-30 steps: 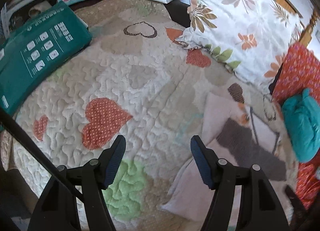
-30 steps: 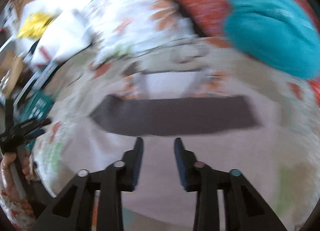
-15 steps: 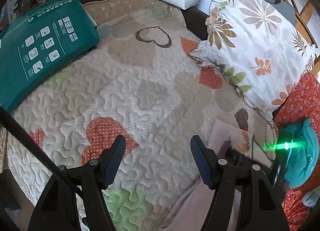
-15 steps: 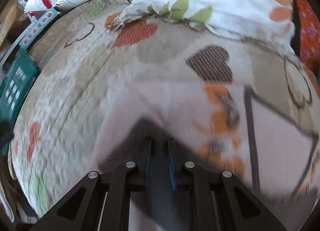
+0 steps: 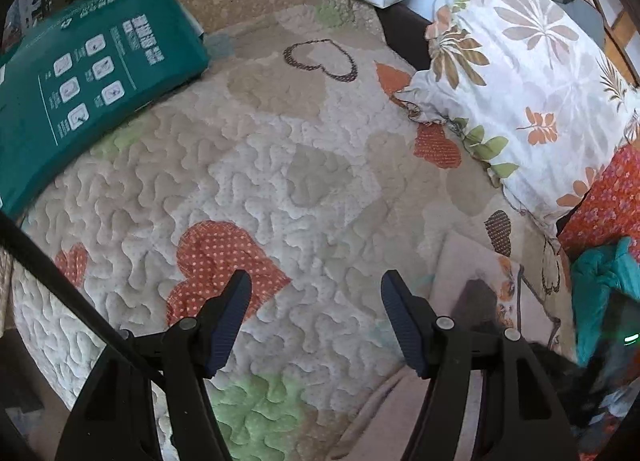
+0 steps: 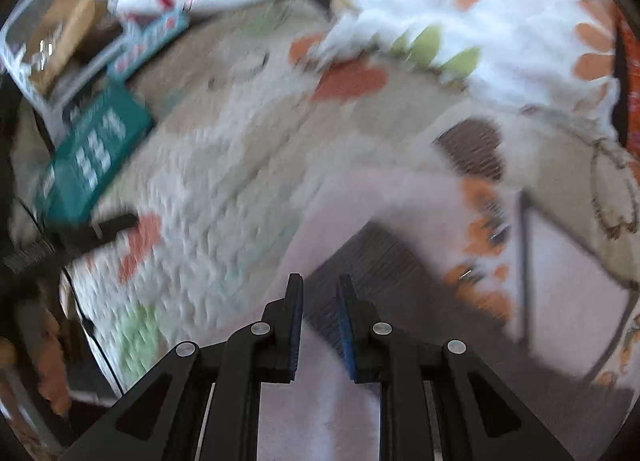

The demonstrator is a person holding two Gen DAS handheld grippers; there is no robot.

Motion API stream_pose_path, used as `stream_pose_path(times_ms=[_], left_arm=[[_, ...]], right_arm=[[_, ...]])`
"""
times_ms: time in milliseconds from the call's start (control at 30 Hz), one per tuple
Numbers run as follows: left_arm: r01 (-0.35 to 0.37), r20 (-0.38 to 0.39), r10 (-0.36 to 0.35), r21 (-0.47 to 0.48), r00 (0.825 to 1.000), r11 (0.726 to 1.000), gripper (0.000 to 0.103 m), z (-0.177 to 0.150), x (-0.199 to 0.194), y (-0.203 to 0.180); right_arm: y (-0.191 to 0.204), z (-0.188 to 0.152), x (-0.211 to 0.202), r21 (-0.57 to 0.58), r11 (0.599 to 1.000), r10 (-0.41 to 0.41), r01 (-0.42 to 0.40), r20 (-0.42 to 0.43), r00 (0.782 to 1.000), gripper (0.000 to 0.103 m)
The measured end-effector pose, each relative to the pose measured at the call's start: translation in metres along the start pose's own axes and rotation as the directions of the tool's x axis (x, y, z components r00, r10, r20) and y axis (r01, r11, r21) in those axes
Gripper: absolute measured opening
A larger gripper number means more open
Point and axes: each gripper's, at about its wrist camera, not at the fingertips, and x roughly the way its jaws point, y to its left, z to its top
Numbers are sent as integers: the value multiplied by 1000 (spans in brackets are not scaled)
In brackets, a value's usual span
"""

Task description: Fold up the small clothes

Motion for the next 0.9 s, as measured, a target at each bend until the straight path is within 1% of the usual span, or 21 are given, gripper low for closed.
stream_pose_path(times_ms=[67, 100, 133, 167, 233, 333, 433, 500, 567, 600, 633, 700, 767, 800, 833, 867, 900], left_arm=[[-6, 9, 6, 20, 1000, 1000, 66, -1, -2, -5], [-6, 12, 6, 28, 1000, 1000, 66, -2, -2, -8], [-6, 13, 6, 30, 1000, 1000, 66, -1, -2, -9], [-8, 14, 7, 31, 1000, 999, 66, -1, -2, -10], [-16, 22, 15, 32, 1000, 999, 66, 0, -1, -12], [-9, 8, 9, 48, 1000, 999, 66, -2, 2, -17], [11, -7, -11, 83, 1000, 996, 66, -8, 2, -27], [30, -18, -28, 116, 999, 993, 66, -16, 2, -36], [55, -40, -50, 150, 998, 987, 66, -25, 5, -47], [62, -56, -53, 181, 997, 981, 66, -32, 8, -56], [63, -64, -52, 197, 997, 978, 66, -37, 10, -61], [75, -88, -55, 237, 995, 969, 66, -52, 16, -75], [90, -124, -58, 272, 991, 958, 66, -68, 23, -88], [99, -144, -59, 288, 988, 952, 66, -75, 26, -93], [107, -157, -62, 297, 986, 949, 66, -79, 28, -97], [118, -173, -66, 307, 983, 944, 66, -85, 29, -102], [124, -182, -68, 318, 981, 940, 66, -90, 30, -106]], right_arm=[[7, -3, 31, -15, 999, -46, 45, -67, 997, 20], [9, 0, 38, -16, 999, -48, 48, -41, 998, 21], [11, 4, 39, -22, 999, -49, 48, -13, 999, 27], [13, 11, 44, -27, 998, -51, 50, -17, 999, 30], [13, 23, 44, 3, 999, -45, 46, -18, 999, 31], [5, 26, 11, 69, 998, -7, 4, 45, 999, 31], [-9, 9, -32, 83, 996, -41, 33, 95, 995, 32], [-27, -18, -63, 81, 993, -89, 80, 113, 990, 34], [-49, -47, -87, 101, 988, -128, 116, 113, 985, 34], [-64, -69, -102, 128, 981, -158, 144, 108, 981, 34], [-74, -83, -111, 154, 973, -187, 170, 103, 977, 34], [-101, -121, -136, 231, 946, -257, 228, 101, 961, 36], [-136, -168, -167, 360, 899, -306, 251, 102, 947, 49], [-154, -193, -183, 433, 866, -323, 249, 105, 940, 52], [-167, -211, -193, 482, 841, -335, 246, 106, 936, 56], [-185, -237, -205, 548, 801, -350, 243, 100, 931, 58], [-198, -256, -212, 593, 768, -359, 241, 88, 929, 58]])
